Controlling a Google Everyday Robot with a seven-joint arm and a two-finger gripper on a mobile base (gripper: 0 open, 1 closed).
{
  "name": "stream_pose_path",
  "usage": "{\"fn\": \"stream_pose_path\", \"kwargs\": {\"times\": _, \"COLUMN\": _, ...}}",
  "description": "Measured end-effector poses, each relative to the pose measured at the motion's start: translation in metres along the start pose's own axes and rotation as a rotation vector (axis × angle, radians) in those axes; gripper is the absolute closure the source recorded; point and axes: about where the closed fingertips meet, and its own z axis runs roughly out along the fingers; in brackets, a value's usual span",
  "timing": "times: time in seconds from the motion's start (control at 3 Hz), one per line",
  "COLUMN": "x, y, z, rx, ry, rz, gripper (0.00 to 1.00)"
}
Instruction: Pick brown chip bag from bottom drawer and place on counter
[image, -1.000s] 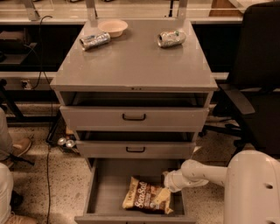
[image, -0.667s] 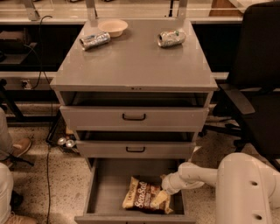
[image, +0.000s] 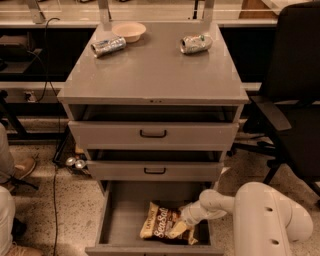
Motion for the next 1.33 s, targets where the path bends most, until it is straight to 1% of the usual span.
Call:
{"fn": "stream_pose_path", "kwargs": {"times": 0.33, "x": 0.000, "y": 0.002, "z": 0.001, "rx": -0.021, "ry": -0.043, "rz": 0.009, "gripper": 0.40}}
{"fn": "stream_pose_path", "kwargs": {"times": 0.67, "x": -0.006, "y": 0.005, "z": -0.021, "rx": -0.032, "ry": -0.158, "rz": 0.012, "gripper": 0.63}}
{"fn": "stream_pose_path", "kwargs": {"times": 1.0, "x": -0.019, "y": 0.010, "z": -0.078, "rx": -0.038, "ry": -0.336, "rz": -0.027, "gripper": 0.88}}
{"fn": "stream_pose_path", "kwargs": {"times": 1.33, "x": -0.026, "y": 0.025, "z": -0.151, "rx": -0.073, "ry": -0.521, "rz": -0.069, "gripper": 1.00}}
